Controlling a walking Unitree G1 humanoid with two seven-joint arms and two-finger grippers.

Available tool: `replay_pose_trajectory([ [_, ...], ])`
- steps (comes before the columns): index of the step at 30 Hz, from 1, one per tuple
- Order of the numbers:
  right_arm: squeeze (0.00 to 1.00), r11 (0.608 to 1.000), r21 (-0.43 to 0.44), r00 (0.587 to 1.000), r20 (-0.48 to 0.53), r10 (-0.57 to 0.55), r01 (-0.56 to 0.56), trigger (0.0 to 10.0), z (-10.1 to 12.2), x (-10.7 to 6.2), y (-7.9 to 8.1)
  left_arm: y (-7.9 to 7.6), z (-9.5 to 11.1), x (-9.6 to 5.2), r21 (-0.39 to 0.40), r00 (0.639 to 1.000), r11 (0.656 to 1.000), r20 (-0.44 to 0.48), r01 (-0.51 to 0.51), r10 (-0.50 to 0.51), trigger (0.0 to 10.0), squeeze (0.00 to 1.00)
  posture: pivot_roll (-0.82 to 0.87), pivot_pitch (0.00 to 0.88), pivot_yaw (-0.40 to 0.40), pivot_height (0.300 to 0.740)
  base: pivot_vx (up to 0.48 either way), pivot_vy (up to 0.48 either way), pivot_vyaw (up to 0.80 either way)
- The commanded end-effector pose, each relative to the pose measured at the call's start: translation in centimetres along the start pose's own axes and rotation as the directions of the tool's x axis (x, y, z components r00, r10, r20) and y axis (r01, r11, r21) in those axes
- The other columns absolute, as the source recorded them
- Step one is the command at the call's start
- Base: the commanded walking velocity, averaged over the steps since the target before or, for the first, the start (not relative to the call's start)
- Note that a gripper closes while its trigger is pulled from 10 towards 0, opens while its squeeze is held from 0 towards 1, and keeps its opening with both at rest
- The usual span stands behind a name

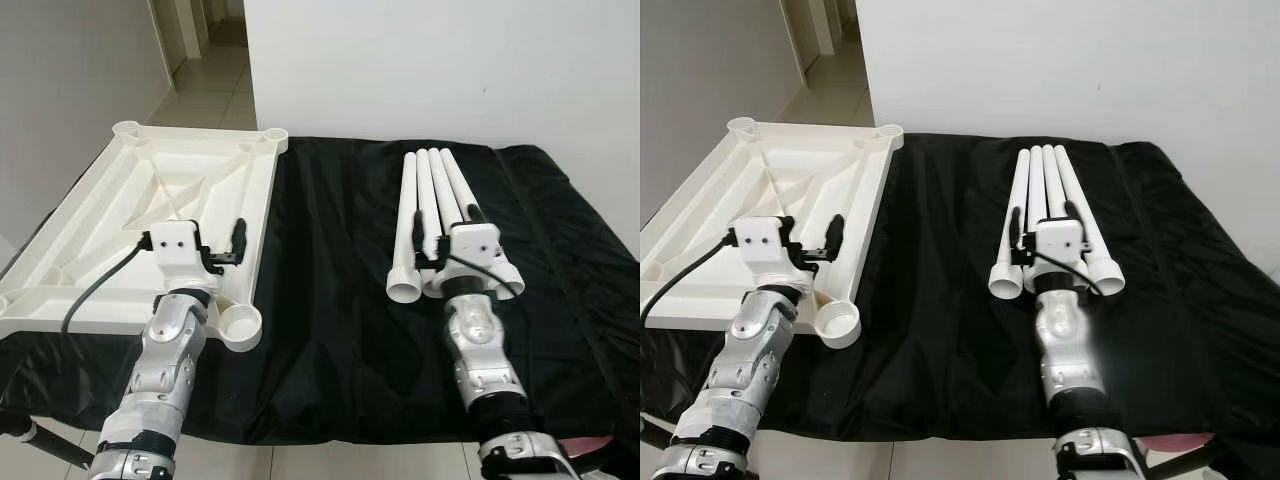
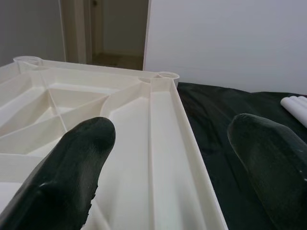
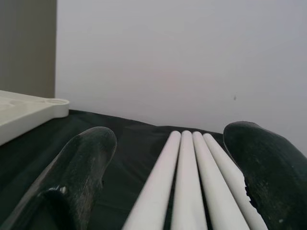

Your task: Building children table

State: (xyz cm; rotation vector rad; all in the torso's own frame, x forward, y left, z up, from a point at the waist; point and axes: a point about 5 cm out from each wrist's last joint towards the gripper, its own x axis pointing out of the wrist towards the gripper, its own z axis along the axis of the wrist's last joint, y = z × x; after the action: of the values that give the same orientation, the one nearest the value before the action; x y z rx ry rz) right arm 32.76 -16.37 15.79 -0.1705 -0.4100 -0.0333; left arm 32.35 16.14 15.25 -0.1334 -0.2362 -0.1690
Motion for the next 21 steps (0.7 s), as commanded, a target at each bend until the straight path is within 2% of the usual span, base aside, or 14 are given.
replay_pose_trajectory([
  [1,0.00,1.000,-0.002,1.000,-0.007,-0.006,0.006,10.0,-0.21,-0.06,-0.22,0.07,-0.10,-0.11,0.011,1.000,1.000,0.000,-0.003,0.003,10.0,0.00,-0.02,0.000,0.028,0.740,0.000,0.000,0.00],
  [13,0.00,1.000,0.009,1.000,0.010,-0.006,0.006,10.0,0.00,0.05,0.08,-0.27,-0.22,0.45,-0.009,1.000,1.000,-0.008,0.021,-0.021,10.0,0.00,-0.03,0.000,0.044,0.740,0.000,0.000,0.00],
  [21,0.00,0.999,0.025,1.000,0.004,-0.024,0.024,10.0,-0.08,0.10,0.08,-0.40,-0.07,0.80,-0.010,0.999,0.999,-0.008,0.031,-0.031,10.0,0.00,-0.03,0.000,0.053,0.740,0.000,0.344,0.00],
])
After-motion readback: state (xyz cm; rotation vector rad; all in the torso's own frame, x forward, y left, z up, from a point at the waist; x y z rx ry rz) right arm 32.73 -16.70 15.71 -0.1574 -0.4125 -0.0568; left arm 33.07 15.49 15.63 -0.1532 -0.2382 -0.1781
